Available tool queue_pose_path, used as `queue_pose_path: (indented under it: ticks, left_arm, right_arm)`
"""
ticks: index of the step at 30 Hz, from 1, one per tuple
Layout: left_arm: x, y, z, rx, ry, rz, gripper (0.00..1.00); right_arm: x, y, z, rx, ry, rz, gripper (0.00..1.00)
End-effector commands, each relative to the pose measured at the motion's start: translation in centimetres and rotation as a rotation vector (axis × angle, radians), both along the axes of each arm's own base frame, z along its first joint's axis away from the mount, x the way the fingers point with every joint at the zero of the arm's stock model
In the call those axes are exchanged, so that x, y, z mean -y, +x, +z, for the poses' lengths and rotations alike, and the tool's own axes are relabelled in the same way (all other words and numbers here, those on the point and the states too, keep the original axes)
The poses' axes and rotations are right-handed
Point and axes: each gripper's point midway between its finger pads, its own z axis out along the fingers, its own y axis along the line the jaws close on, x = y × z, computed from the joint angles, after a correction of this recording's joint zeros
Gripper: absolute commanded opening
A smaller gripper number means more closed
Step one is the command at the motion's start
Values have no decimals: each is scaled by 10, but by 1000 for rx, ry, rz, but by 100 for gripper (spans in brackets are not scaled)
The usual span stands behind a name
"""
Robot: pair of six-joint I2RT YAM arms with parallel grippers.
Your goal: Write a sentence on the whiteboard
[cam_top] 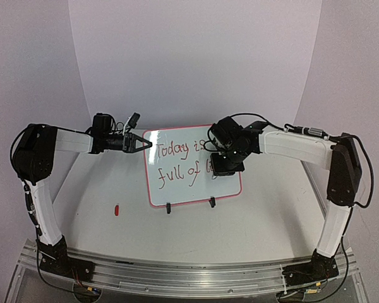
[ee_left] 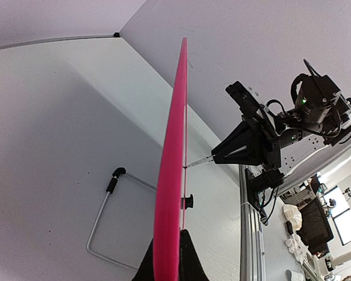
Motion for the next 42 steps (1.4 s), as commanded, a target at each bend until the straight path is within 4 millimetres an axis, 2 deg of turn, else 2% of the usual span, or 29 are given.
queue_pose_path:
  ticks: [1, 7, 12, 18, 22, 25, 33, 42]
  left_arm:
    - [-1, 14, -28, 88, 97, 86, 0]
    - [-1, 15, -28, 88, 98, 86, 0]
    - [-1, 15, -26, 91, 96, 86, 0]
    - [-1, 15, -28, 89, 98, 87, 0]
    - [-1, 15, -28, 90, 99, 86, 0]
    - [-1, 16, -27, 88, 99, 87, 0]
    - [-1, 16, -28, 88, 99, 86, 0]
    - [-1, 15, -28, 90, 99, 84, 0]
  right_arm:
    - [-13, 21, 18, 89, 74, -9, 0]
    - [-3, 9, 41, 110, 86, 21, 0]
    - [-4, -2, 62, 122, 129, 66, 0]
    - [7, 3, 82, 195, 110, 53, 0]
    - [24, 18, 84, 244, 54, -11, 0]
    - [29, 27, 84, 269, 24, -39, 0]
    - [25, 42, 82, 296, 24, -58, 0]
    - [22, 49, 77, 298, 45, -71, 0]
